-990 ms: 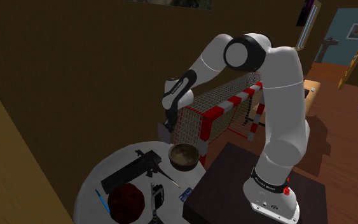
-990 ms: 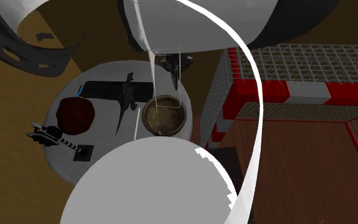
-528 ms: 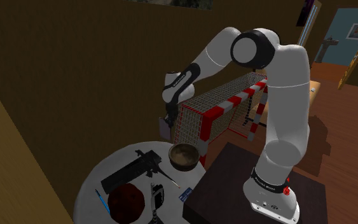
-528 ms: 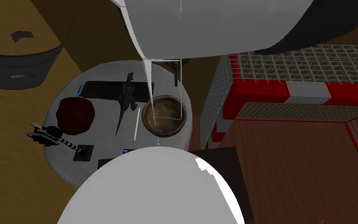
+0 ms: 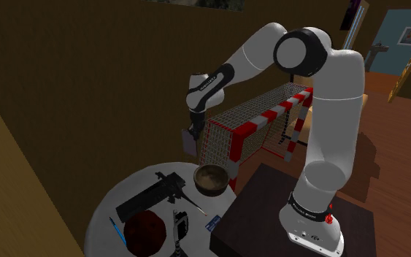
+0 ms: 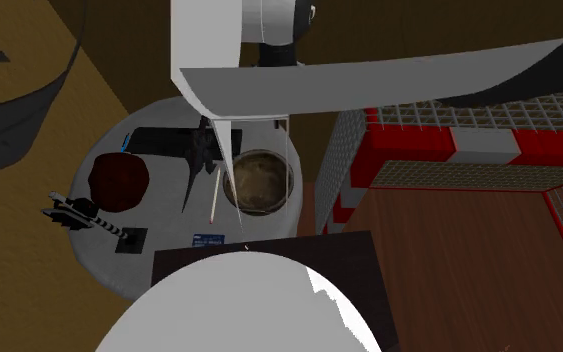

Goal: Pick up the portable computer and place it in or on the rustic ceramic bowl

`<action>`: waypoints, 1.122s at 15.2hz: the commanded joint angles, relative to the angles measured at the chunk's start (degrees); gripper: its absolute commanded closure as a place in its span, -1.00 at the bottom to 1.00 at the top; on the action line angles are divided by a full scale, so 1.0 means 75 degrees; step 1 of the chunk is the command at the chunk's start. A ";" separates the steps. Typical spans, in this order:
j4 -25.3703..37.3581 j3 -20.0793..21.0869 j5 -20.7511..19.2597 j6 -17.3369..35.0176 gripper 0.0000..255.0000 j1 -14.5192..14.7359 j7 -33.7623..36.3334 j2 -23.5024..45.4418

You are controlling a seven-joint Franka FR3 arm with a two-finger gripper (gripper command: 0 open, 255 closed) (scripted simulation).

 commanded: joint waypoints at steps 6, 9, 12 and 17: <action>0.0184 -0.0020 -0.0055 -0.0639 1.00 0.0009 0.0041 -0.0455; 0.0285 -0.0025 -0.0077 -0.0917 1.00 0.0013 0.0059 -0.0632; -0.0013 -0.0023 -0.0108 -0.0983 1.00 0.0034 0.0100 -0.0998; -0.1588 0.0025 -0.0226 -0.0928 1.00 0.0111 0.0295 -0.2524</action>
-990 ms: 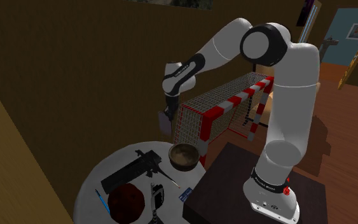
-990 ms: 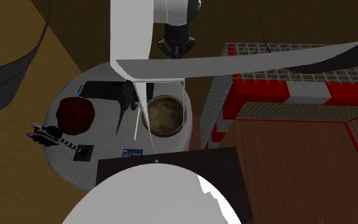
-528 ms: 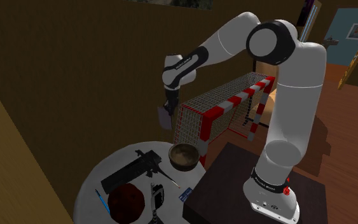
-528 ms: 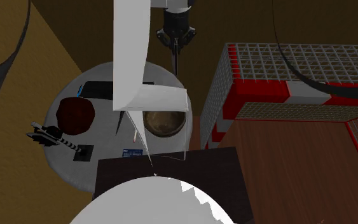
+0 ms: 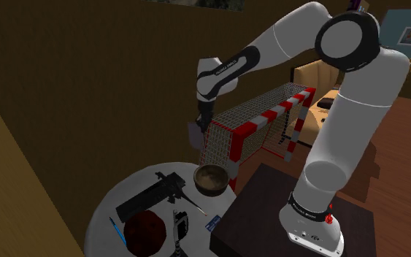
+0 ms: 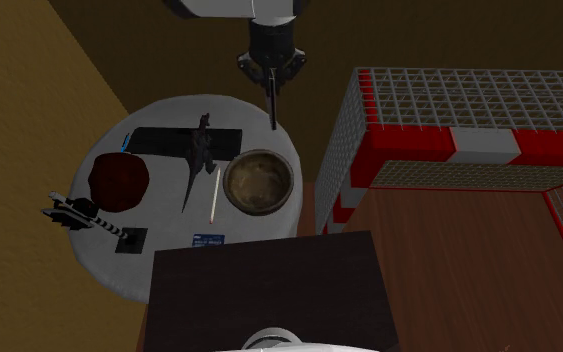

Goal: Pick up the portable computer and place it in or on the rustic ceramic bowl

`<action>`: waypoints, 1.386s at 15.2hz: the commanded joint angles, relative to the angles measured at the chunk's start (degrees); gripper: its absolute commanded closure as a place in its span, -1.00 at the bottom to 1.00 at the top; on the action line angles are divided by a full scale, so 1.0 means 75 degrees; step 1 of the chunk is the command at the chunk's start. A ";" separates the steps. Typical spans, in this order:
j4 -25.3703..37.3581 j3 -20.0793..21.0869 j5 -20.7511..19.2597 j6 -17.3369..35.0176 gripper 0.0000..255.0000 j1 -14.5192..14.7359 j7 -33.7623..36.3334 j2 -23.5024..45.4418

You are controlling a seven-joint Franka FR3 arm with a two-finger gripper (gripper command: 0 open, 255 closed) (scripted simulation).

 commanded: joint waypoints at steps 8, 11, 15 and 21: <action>-0.2512 0.0184 -0.0117 -0.0446 1.00 0.0083 0.0360 -0.2966; -0.3127 0.0257 -0.0103 -0.0652 1.00 0.0110 0.0455 -0.3788; -0.3380 0.0252 -0.0098 -0.0147 1.00 0.0112 0.0446 -0.3536; -0.3706 0.0242 -0.0088 0.0642 1.00 0.0119 0.0429 -0.3073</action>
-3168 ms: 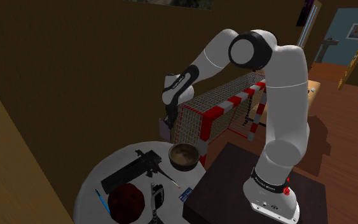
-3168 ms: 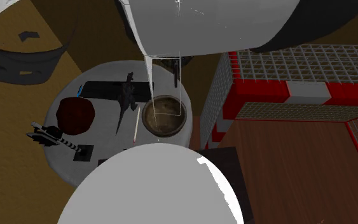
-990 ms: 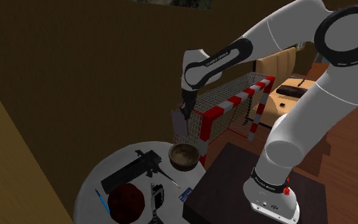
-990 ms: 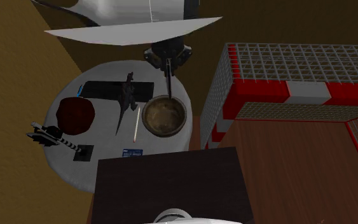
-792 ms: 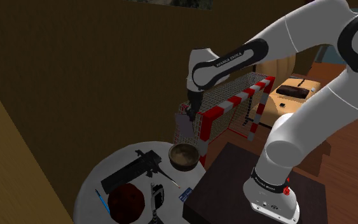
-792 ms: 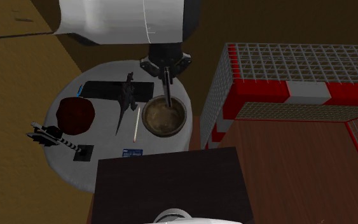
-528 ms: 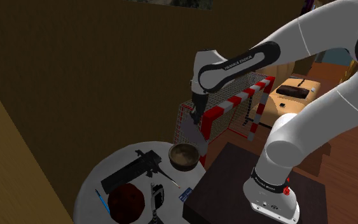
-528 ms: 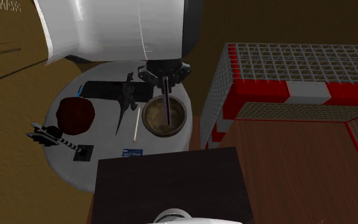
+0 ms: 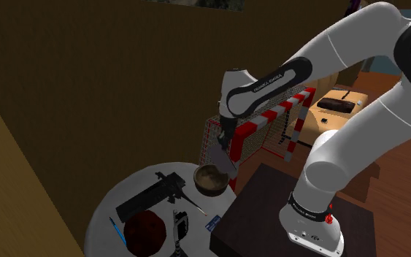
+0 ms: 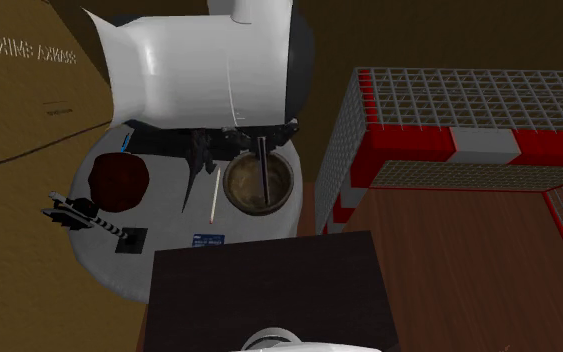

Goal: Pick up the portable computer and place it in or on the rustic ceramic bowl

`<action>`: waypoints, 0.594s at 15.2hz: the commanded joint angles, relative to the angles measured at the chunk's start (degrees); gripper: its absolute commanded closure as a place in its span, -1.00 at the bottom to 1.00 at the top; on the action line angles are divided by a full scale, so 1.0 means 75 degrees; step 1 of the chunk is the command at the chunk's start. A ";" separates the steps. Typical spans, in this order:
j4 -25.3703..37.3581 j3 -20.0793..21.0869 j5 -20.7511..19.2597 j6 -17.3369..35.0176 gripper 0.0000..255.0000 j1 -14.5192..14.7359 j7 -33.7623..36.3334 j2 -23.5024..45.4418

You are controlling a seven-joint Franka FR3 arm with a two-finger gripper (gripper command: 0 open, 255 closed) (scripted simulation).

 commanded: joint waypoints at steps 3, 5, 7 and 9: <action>-0.0187 -0.0008 0.0010 0.0551 1.00 0.0006 -0.0015 0.0358; -0.0269 -0.0013 0.0016 0.0828 1.00 0.0010 -0.0022 0.0554; -0.0342 -0.0017 0.0025 0.1109 1.00 0.0015 -0.0031 0.0762; -0.0406 -0.0021 0.0035 0.1392 1.00 0.0021 -0.0041 0.0981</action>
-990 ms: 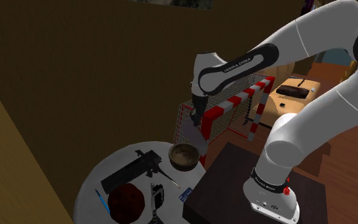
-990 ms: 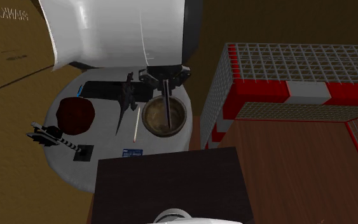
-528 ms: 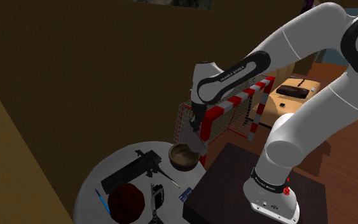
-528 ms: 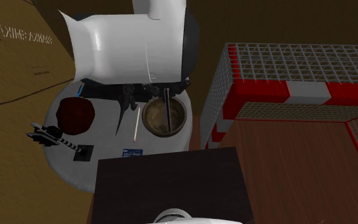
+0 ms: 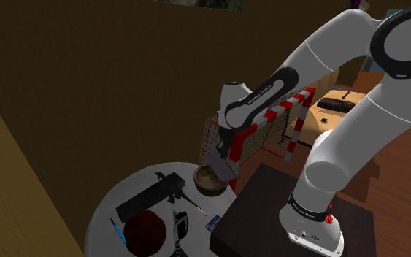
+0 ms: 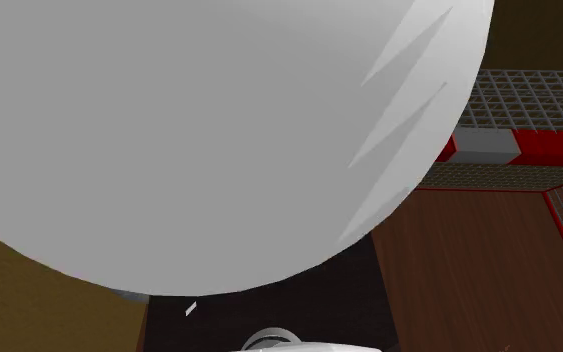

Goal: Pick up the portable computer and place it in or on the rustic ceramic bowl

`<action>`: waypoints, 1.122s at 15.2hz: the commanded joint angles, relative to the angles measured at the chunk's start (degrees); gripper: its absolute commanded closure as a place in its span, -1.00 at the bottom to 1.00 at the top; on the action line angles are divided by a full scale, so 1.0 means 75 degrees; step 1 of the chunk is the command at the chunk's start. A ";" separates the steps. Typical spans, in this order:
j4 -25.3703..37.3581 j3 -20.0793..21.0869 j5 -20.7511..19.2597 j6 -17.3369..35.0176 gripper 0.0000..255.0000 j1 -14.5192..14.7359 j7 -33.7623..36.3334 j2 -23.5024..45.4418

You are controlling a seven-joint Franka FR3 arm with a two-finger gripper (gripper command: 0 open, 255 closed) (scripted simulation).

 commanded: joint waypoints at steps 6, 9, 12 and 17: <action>-0.0134 -0.0014 0.0024 0.0617 1.00 0.0012 -0.0030 0.0474; -0.0135 -0.0014 0.0024 0.0617 1.00 0.0012 -0.0030 0.0473; -0.0134 -0.0013 0.0025 0.0617 -1.00 0.0013 -0.0028 0.0474; -0.0135 -0.0014 0.0024 0.0617 -1.00 0.0012 -0.0030 0.0473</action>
